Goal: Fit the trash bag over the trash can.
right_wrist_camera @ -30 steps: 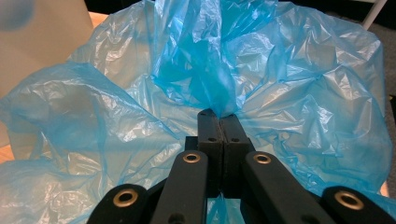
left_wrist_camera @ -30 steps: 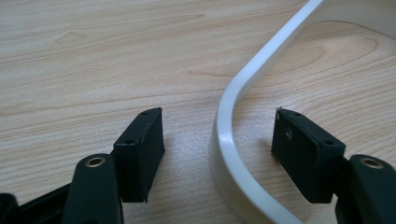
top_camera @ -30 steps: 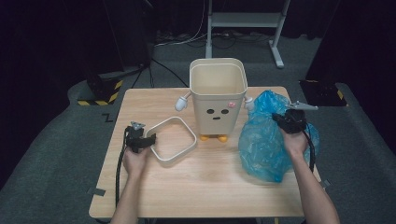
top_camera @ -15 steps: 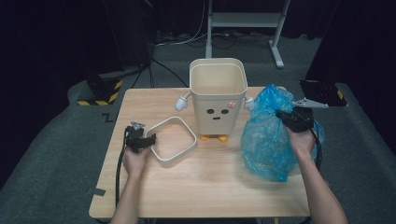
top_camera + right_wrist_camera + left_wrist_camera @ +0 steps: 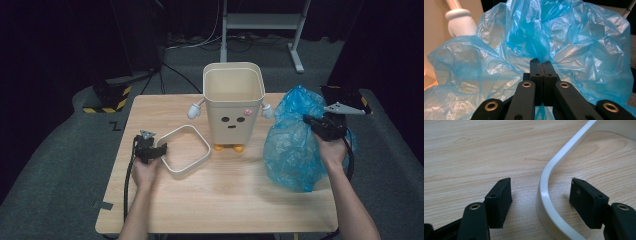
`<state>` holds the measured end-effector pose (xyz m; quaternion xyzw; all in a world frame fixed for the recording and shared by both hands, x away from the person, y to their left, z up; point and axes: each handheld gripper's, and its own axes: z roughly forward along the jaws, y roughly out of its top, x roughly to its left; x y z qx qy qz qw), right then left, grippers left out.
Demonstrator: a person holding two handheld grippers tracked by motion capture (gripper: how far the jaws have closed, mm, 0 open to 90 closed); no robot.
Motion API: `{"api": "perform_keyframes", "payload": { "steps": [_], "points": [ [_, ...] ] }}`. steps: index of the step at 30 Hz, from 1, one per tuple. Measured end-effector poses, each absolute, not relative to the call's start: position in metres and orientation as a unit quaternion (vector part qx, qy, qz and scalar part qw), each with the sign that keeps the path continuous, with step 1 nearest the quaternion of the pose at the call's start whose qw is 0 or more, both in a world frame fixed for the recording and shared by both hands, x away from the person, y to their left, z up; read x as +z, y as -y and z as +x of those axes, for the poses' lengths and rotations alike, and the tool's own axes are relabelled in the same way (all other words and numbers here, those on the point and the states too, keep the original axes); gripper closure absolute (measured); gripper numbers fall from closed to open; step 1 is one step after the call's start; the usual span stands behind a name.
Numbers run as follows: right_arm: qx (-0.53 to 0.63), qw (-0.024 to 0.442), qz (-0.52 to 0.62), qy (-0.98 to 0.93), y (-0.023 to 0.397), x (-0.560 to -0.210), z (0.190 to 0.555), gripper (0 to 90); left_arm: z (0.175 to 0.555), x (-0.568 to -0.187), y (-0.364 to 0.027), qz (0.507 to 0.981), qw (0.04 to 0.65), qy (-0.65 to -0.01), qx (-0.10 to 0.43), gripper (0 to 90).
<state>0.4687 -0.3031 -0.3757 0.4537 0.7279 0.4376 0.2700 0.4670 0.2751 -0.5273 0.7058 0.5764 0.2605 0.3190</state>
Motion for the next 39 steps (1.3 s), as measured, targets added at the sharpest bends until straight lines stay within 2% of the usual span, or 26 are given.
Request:
{"api": "perform_keyframes", "payload": {
  "steps": [15, 39],
  "points": [
    [0.464, 0.265, 0.423, -0.732, 0.295, -0.351, 0.457, 90.0, 0.467, -0.527, -0.275, 0.706, 0.319, -0.576, 0.261, 34.4],
    [0.512, 0.252, 0.361, -0.738, 0.279, -0.294, 0.441, 90.0, 0.467, -0.527, -0.275, 0.706, 0.319, -0.577, 0.261, 34.4]
  ]
}}
